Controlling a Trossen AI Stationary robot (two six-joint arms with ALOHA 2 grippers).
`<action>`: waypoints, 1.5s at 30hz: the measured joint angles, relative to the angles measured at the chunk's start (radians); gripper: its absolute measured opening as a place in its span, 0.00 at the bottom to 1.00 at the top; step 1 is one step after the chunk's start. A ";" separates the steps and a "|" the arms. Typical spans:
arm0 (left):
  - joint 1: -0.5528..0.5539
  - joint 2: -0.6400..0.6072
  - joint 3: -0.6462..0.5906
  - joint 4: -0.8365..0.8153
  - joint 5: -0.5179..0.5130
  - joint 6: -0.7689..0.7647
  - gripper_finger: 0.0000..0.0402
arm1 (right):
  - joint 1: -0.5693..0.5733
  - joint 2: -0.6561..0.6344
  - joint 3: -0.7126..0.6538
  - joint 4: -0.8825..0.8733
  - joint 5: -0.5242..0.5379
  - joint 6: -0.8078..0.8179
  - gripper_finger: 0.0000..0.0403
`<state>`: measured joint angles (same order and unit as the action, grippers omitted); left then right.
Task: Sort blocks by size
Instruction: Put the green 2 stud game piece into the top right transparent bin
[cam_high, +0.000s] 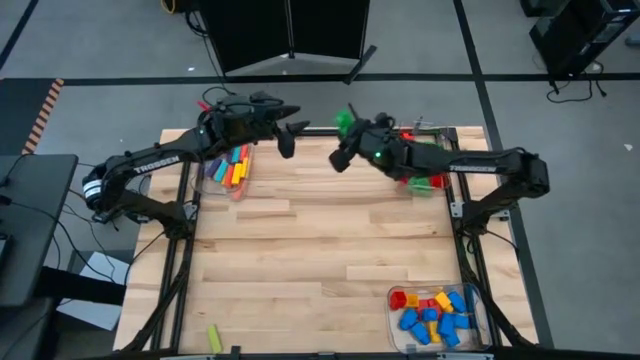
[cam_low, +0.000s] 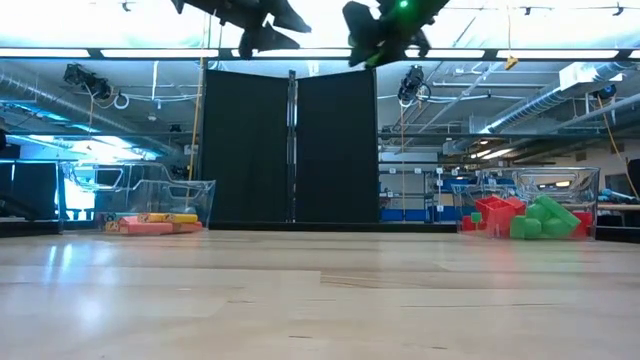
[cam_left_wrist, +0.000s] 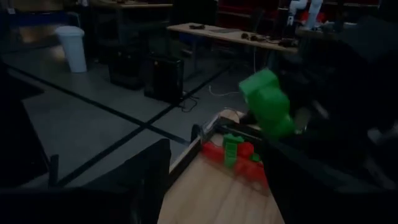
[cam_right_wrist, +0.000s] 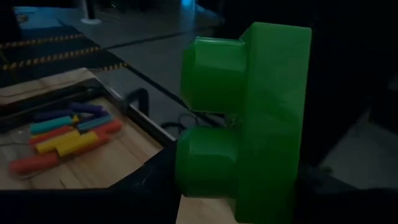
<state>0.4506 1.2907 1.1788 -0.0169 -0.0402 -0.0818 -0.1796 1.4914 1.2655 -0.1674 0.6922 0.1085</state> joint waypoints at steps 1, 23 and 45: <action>0.003 -0.005 0.000 -0.004 0.002 0.000 0.64 | -0.007 -0.018 0.000 -0.035 0.000 0.026 0.46; 0.008 -0.006 0.000 -0.002 -0.043 0.000 0.64 | -0.274 -0.178 -0.001 -1.060 -0.191 0.911 0.46; 0.021 -0.095 0.001 -0.218 -0.045 0.000 0.64 | -0.484 -0.111 -0.367 -0.833 -0.505 0.841 0.49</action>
<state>0.4714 1.1961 1.1797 -0.2352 -0.0849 -0.0818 -0.6635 1.3803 0.8989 -1.0005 0.1875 0.9495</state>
